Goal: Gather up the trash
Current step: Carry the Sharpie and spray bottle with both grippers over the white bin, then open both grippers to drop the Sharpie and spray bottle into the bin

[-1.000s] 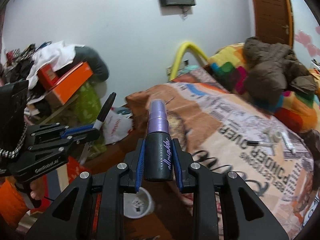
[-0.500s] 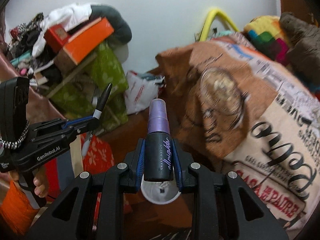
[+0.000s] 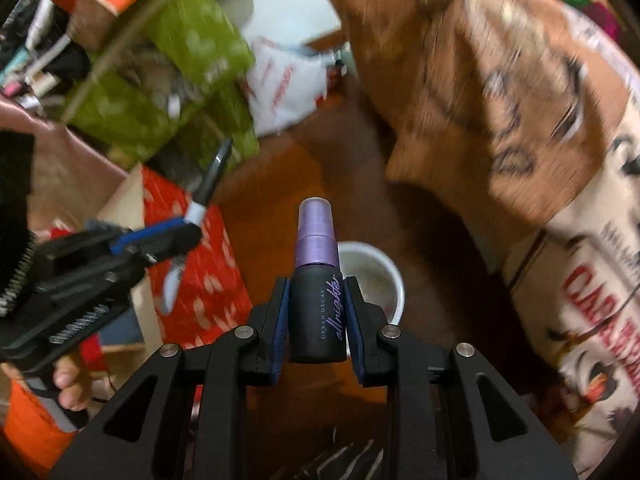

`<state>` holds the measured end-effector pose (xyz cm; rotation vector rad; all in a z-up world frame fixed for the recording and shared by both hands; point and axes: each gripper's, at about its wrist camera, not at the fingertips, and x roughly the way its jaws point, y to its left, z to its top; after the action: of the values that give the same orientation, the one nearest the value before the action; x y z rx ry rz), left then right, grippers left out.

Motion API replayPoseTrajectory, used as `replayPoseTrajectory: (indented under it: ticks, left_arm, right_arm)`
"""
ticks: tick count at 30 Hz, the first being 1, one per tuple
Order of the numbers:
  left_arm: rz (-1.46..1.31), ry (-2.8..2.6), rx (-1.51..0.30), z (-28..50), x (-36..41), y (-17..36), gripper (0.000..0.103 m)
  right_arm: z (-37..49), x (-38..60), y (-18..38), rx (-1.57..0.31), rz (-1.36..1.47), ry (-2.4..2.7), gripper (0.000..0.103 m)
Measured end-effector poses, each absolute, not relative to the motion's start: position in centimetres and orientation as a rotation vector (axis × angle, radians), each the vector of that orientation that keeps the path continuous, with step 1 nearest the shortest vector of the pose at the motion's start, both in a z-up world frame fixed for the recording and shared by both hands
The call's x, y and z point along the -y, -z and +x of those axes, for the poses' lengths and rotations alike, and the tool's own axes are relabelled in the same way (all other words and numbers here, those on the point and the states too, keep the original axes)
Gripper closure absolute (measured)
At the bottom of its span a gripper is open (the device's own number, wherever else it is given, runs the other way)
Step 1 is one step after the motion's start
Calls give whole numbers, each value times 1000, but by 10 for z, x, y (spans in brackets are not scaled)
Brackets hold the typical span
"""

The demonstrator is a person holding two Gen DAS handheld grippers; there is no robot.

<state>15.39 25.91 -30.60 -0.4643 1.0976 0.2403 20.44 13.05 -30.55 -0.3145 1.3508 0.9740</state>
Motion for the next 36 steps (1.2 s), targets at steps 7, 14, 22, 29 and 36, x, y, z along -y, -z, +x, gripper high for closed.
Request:
replayPoseTrajectory:
  ticks: [7,14,22,29,36]
  left_arm:
    - [-559,-241,-1202,144,-257,358,93]
    - [-629,-237,-1288,144,-250,408,93]
    - [-632,-228,-1343,157,-245,434,93]
    - [-646,-224,-1358,164,-247,443,93]
    - [-632,-218,-1370,171,-242,447,94]
  right_arm:
    - [202,-139,362,-1504,-299,-934,79]
    - [208,-145,396,-1578,-293,-899,79]
    - [211,-145,398,-1517,-285,-894,79]
    - [210,-150,402,-1529,-306,-897,77]
    - [212,-147,400,-1503,-349,-857,77]
